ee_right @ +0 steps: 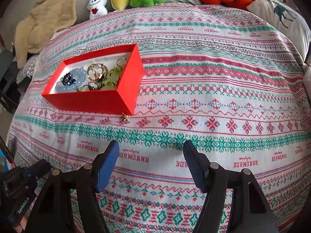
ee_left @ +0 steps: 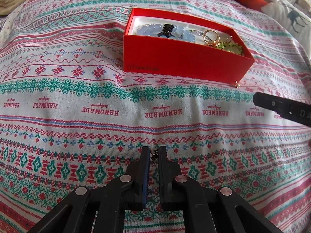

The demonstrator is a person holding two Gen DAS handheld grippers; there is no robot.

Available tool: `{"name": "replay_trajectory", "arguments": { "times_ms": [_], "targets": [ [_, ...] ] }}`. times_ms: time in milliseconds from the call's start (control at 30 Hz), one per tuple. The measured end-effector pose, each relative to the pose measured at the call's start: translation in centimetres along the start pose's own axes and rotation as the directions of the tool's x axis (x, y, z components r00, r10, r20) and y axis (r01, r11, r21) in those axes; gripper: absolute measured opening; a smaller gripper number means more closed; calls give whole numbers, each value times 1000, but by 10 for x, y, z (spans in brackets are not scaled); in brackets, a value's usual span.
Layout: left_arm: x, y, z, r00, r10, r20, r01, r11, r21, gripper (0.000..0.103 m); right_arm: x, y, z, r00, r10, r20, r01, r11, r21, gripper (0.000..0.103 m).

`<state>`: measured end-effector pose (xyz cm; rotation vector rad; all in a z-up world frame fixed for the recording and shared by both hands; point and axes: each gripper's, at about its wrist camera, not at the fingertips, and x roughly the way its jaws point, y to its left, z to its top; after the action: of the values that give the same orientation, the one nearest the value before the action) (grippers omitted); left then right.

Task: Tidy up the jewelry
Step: 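Grasp a small gold earring with the left tool while the right tool grasps another earring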

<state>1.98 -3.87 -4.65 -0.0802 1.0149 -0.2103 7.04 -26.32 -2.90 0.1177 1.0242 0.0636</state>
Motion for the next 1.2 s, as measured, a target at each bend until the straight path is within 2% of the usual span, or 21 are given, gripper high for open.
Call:
{"name": "replay_trajectory", "arguments": {
  "times_ms": [67,267,567,700,900,1200],
  "targets": [
    [0,1,0,1000,-4,-6,4,1000,-2,3,5,6,6,1000,3,-1,-3,1000,19,70],
    [0,1,0,1000,-7,-11,8,1000,2,3,21,15,18,1000,-25,-11,25,999,34,54],
    [-1,10,1,1000,-10,-19,10,1000,-13,3,38,23,23,994,-108,-26,108,994,11,45],
    [-3,12,0,1000,-11,-19,10,1000,-12,3,38,29,24,993,-114,-35,113,993,-20,24],
    [-5,13,-2,1000,-5,-21,5,1000,-12,3,35,23,22,994,-102,-50,101,995,-29,5],
    [-8,11,-2,1000,0,-15,0,1000,-10,3,19,7,11,995,-66,-70,65,998,-6,0]
  ]
}}
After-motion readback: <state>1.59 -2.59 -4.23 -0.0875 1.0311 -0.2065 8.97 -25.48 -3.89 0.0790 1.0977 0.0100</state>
